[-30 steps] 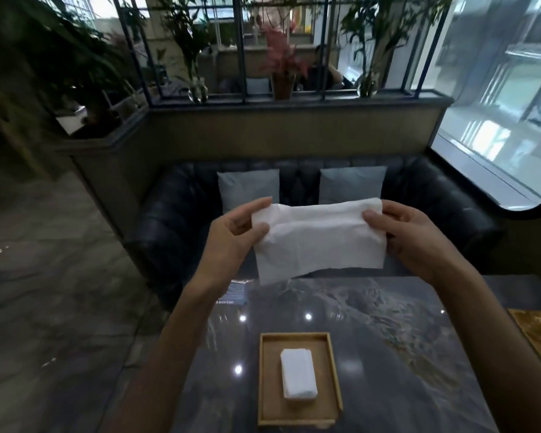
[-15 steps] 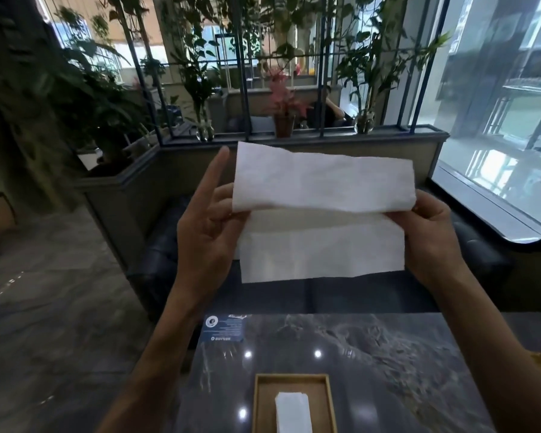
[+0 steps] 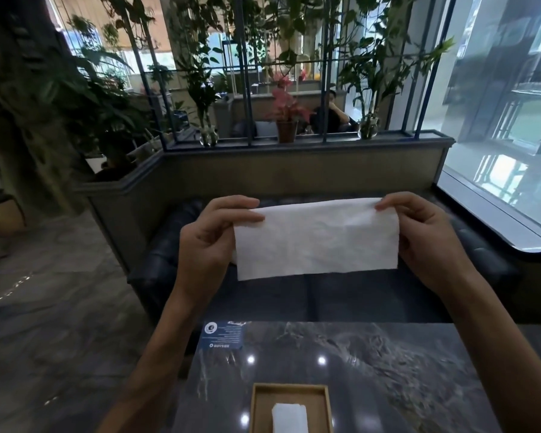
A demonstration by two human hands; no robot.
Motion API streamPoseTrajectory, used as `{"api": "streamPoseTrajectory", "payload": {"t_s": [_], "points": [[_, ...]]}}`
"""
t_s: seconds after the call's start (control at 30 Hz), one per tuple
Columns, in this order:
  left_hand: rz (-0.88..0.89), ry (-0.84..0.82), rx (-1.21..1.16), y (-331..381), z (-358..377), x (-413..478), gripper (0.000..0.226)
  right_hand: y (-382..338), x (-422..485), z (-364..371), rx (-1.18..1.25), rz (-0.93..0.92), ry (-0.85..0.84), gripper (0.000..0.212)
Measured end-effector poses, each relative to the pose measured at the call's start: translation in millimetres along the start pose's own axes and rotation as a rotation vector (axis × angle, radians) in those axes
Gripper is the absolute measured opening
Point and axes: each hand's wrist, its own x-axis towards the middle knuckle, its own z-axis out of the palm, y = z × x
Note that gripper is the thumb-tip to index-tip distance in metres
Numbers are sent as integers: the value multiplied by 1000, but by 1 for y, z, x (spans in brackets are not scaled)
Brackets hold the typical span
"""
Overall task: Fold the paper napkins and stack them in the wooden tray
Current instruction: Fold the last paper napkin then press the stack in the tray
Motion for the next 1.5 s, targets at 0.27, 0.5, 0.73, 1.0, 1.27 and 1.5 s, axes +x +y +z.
{"api": "streamPoseTrajectory", "payload": {"t_s": [0.27,0.5,0.73,1.0,1.27,1.5], "points": [[-225,57,-66,2,-10,-3,33,4,1,6,-8,2,-32,37],[-279,44,18,-3,-23,-10,36,3,1,17,-229,-90,-44,15],[-214,1,-53,-6,-43,-19,61,-17,10,27,-282,-297,-126,35],[-340,-361,72,25,-7,3,34,-53,15,39,-591,-214,-364,45],[-592,-316,-157,5,51,-17,21,-62,31,48,-1037,-292,-575,44],[-723,21,-231,1,50,-28,15,36,-10,32,-119,418,42,76]]}}
